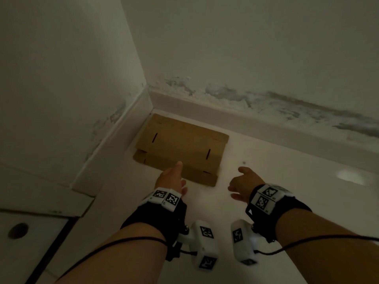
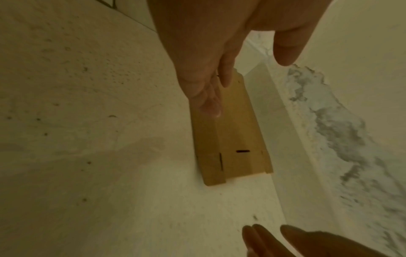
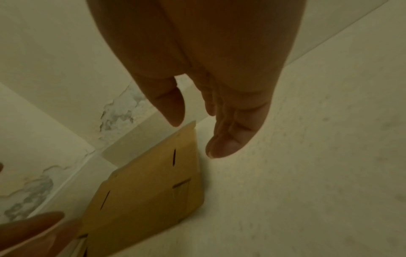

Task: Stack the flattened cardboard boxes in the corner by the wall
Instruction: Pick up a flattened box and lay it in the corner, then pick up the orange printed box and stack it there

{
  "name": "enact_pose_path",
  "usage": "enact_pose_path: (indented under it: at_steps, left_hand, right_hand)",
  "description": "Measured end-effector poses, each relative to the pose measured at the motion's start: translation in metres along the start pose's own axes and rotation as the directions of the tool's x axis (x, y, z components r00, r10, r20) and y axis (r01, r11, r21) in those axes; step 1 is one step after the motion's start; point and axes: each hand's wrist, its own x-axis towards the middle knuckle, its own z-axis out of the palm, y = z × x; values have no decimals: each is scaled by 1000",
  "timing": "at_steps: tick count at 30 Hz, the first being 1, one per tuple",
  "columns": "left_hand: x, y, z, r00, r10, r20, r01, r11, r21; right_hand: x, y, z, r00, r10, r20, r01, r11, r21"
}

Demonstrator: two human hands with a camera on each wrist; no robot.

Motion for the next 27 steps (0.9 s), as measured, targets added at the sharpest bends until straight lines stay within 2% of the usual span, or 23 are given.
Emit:
enact_pose_path:
  at_steps: [3, 5, 8, 12, 15, 19, 27]
  left_hand:
    - [-26, 9, 23, 999, 16, 50, -16, 1000, -2]
    - [-45, 16, 41, 995, 27, 97, -29, 1000, 13]
    - [-72, 11, 69, 988, 18, 152, -33, 995, 96]
    - [-126, 0, 107, 978, 27, 207, -48, 994, 97]
    - [-161, -9, 136, 957, 51, 286, -88, 989, 119]
    - [-206, -22, 174, 930, 94, 354, -158, 975, 158]
    - [-247, -72, 245, 898, 140, 417, -264, 929, 258]
  right_hand:
    - [-23, -7, -47, 996, 83, -41, -73, 978, 197]
    - [-41, -12, -77, 993, 71, -93, -49, 972, 229]
    - [-71, -7, -126, 980, 9, -199, 35, 976, 216]
    - [-108, 9, -182, 966, -57, -251, 110, 972, 205]
    - [-128, 29, -213, 958, -59, -281, 127, 965, 230]
    - [-144, 76, -271, 942, 10, -337, 130, 912, 390]
    - [-133, 179, -361, 878, 245, -412, 63, 793, 605]
